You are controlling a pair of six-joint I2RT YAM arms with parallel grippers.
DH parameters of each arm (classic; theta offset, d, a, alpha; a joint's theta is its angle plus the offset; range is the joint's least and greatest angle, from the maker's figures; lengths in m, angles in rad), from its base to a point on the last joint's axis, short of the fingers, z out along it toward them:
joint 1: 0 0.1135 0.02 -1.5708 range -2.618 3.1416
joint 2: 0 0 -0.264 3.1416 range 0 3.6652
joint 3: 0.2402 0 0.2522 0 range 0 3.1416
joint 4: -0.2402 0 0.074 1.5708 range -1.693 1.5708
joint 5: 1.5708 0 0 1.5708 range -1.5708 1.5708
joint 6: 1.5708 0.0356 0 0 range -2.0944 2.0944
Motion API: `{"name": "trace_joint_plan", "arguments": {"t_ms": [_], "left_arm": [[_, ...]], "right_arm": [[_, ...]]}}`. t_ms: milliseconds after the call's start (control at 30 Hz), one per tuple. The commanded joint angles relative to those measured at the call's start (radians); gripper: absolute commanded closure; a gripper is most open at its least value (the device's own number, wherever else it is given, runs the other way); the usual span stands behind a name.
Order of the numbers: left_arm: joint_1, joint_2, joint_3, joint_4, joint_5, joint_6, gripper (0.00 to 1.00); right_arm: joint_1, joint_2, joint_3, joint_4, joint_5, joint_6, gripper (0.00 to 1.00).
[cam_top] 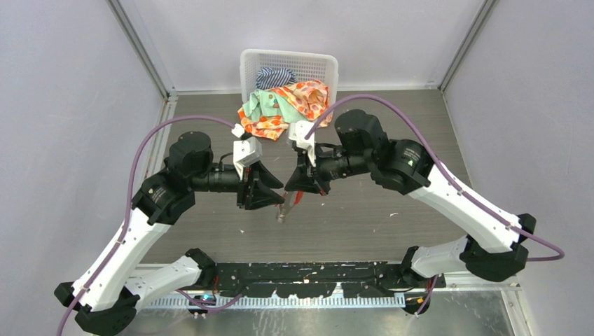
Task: Put the keys on the keyring
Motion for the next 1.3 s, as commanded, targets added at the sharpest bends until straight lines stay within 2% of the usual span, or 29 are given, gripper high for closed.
{"name": "trace_joint_plan", "arguments": {"t_ms": [0,100,233,400,633,900,1267], "left_arm": [[-0.002,-0.037,0.066,0.001,0.063,0.057,0.54],[-0.003,-0.035,0.136,-0.104,0.077,0.254,0.55],[-0.002,-0.039,0.14,-0.102,0.038,0.336,0.56],[-0.002,-0.067,0.062,0.063,0.049,0.231,0.57],[-0.002,-0.065,0.027,0.137,0.091,0.076,0.68],[-0.003,-0.104,-0.022,0.116,0.023,0.1,0.73],[-0.003,-0.104,-0.045,0.199,0.042,0.009,0.84]], "right_arm": [[-0.015,-0.162,-0.132,0.309,-0.002,0.056,0.99],[-0.038,-0.216,-0.21,0.424,-0.076,0.127,0.99],[-0.052,-0.26,-0.312,0.593,-0.127,0.239,0.99],[-0.053,-0.288,-0.44,0.872,-0.142,0.388,0.99],[-0.053,-0.308,-0.607,1.262,-0.1,0.527,0.99],[-0.053,-0.317,-0.691,1.46,-0.037,0.598,0.99],[-0.053,-0.321,-0.748,1.557,-0.009,0.637,0.99]]}}
